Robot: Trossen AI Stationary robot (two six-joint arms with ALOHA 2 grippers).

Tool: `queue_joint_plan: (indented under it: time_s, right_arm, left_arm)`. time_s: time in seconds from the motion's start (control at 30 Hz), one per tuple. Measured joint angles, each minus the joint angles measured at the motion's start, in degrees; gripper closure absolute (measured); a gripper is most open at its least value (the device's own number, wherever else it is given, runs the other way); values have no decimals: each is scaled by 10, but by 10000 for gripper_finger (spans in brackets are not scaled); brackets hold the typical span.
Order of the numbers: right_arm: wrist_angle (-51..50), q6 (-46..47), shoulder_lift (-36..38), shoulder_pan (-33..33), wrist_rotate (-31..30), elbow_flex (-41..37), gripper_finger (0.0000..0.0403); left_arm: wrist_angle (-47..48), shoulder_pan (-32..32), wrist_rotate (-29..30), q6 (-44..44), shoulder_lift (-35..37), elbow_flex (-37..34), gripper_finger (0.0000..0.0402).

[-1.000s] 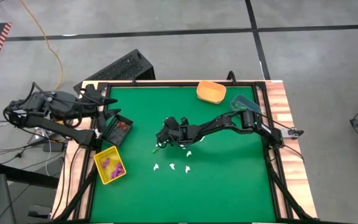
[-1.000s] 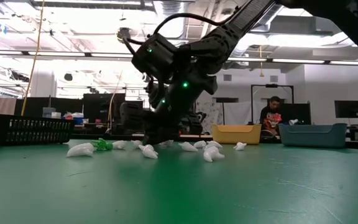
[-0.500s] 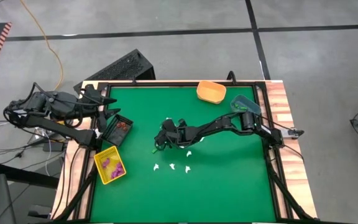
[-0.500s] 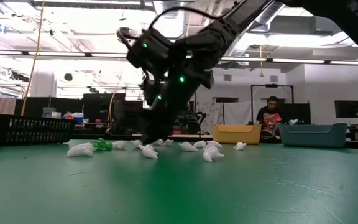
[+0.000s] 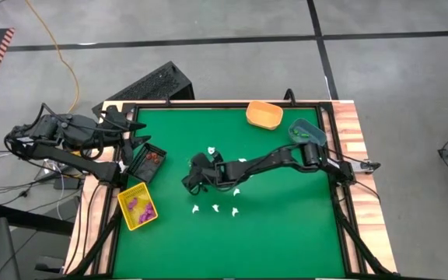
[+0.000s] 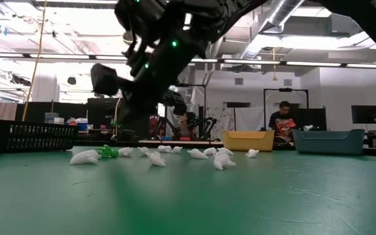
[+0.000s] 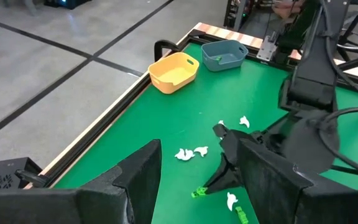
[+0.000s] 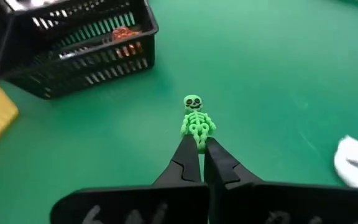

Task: Sort Halloween decoration
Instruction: Put the green skeleton toy into the gray bin

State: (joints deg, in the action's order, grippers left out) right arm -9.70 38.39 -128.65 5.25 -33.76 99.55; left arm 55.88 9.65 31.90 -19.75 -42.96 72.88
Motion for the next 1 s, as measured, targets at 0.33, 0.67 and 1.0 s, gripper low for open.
queue_joint_plan:
  time_s: [0.33, 0.67, 1.0]
  right_arm:
    - [-193, 131, 44, -16, -36, 2, 403]
    - [-244, 59, 113, -79, -2, -56, 403]
    - [-175, 73, 353, -164, 9, -326, 403]
  left_arm:
    - [0, 0, 0, 0, 8, 0, 202]
    - [1, 0, 0, -16, 11, 0, 202]
    - [3, 0, 6, -21, 11, 0, 202]
